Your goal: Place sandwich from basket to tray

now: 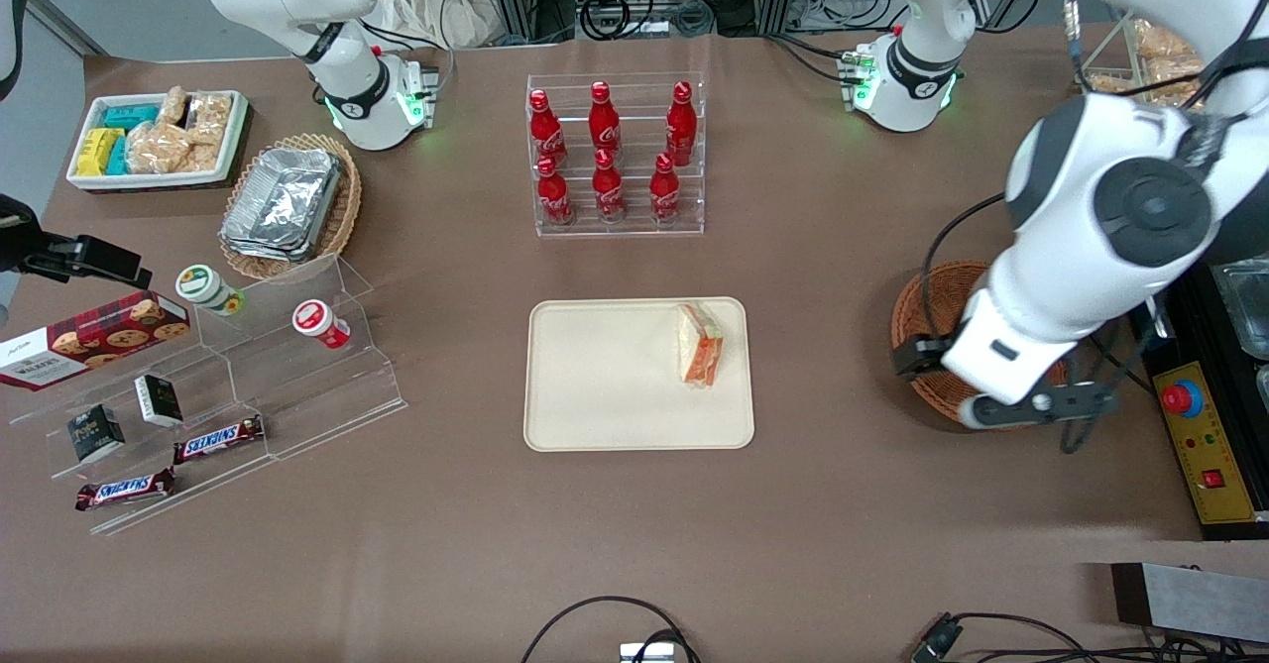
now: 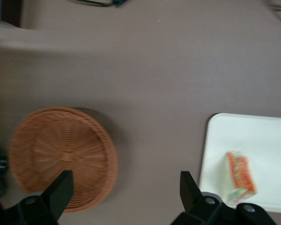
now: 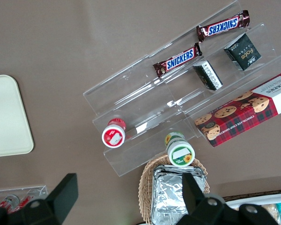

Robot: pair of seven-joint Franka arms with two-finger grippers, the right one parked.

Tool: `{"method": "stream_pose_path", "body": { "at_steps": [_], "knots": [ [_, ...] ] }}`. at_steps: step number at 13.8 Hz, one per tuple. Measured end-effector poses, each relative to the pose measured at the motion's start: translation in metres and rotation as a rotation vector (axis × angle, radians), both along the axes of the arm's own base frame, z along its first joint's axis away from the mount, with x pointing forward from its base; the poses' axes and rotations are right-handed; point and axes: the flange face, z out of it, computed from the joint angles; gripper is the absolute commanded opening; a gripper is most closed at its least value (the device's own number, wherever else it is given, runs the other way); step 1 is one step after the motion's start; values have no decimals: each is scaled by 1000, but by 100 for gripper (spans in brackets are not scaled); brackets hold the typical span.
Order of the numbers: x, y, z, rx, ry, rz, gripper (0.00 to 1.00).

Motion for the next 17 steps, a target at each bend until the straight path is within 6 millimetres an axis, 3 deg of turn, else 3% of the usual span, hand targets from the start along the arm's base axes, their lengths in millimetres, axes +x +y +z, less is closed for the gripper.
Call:
{"method": "stream_pose_path", "body": {
  "at_steps": [7, 12, 17],
  "knots": [
    [-52, 81, 54, 27, -17, -95, 100],
    [-81, 100, 86, 40, -55, -95, 100],
    [-104, 100, 105, 43, -70, -95, 100]
  ]
}}
